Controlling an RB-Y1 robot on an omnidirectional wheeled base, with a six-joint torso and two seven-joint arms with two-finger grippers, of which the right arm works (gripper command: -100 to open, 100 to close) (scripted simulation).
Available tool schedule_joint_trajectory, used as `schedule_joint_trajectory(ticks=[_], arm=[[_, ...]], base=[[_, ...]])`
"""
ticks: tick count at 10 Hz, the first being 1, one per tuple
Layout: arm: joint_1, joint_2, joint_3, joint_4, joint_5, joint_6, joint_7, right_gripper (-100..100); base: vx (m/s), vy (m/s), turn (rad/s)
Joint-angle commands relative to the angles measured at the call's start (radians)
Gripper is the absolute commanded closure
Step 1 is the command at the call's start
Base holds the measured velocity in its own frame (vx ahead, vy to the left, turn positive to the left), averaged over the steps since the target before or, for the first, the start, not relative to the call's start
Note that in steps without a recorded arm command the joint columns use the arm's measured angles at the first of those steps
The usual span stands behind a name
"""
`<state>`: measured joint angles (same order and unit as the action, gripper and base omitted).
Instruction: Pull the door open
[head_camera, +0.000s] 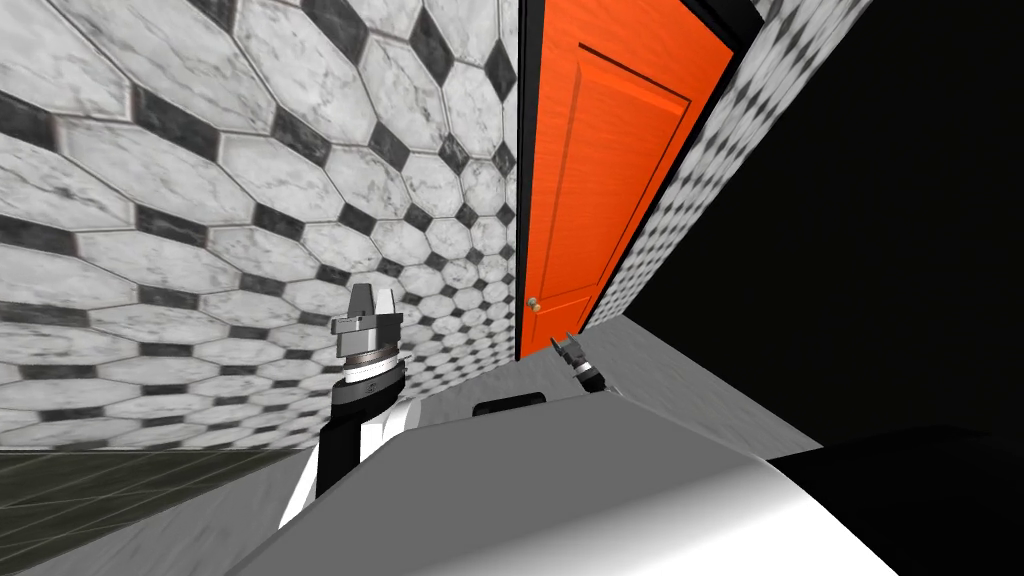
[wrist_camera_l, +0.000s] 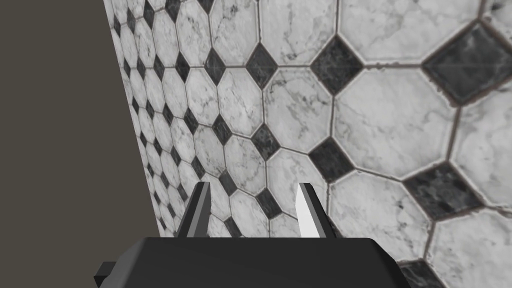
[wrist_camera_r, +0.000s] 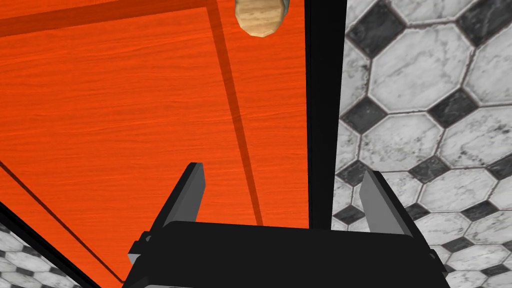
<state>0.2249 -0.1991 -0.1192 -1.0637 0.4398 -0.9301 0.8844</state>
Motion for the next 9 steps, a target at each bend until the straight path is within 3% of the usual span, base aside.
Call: schedule_joint_trajectory(ticks=[1, 9], arm=[[-0.009, -0.002, -0.005, 0.031, 0.010, -0.012, 0.022, -100], [-0.042, -0.014, -0.024, 0.155, 0.059, -0.053, 0.113, -100]], base=[[0.137, 0.039, -0.018], [0.119, 0.019, -0.024]])
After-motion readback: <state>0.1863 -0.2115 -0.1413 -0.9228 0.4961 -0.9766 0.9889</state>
